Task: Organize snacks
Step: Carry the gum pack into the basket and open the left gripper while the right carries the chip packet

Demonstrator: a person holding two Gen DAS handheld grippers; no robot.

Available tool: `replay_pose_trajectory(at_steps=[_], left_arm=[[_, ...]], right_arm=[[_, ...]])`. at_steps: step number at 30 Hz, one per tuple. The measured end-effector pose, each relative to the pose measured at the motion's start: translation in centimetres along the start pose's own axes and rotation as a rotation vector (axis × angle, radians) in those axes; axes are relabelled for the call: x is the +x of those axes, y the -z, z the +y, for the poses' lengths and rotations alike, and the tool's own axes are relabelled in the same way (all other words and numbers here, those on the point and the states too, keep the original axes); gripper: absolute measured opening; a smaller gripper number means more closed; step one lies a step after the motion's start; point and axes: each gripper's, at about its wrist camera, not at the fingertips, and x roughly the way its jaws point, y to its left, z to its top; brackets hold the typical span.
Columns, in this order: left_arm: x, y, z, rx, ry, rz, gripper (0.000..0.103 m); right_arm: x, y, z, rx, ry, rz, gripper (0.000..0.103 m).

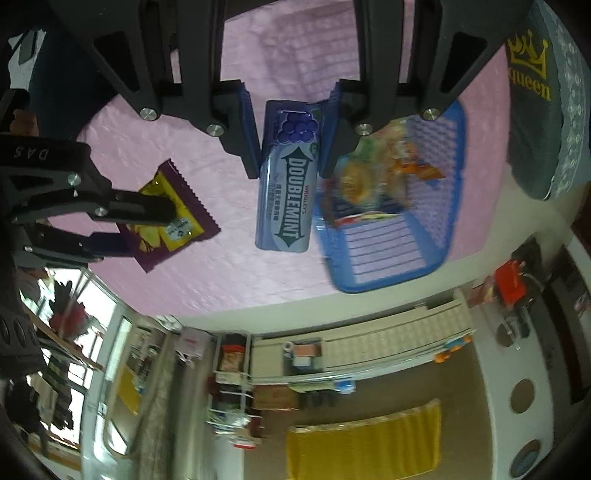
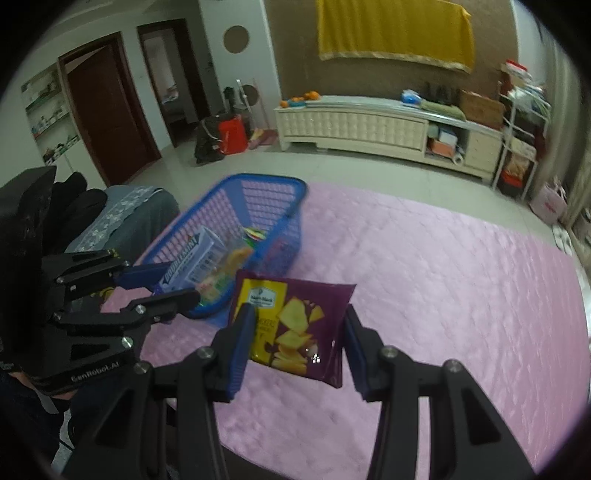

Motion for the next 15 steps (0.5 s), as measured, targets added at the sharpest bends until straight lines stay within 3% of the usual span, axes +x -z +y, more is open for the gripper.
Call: replay_pose_trajectory(at_steps=[7, 15], left_arm=[[-1.1, 0.4, 4.1, -0.069, -0.029, -0.011, 0.03], [1.8, 2.0, 6.6, -0.119, -0.011, 0.038, 0.03]], right_arm=[[2.4, -1.0, 3.3, -0.037, -0.043, 0.01, 0.051], [5.4, -0.9, 4.6, -0.049, -0.036, 0.073, 0.051]])
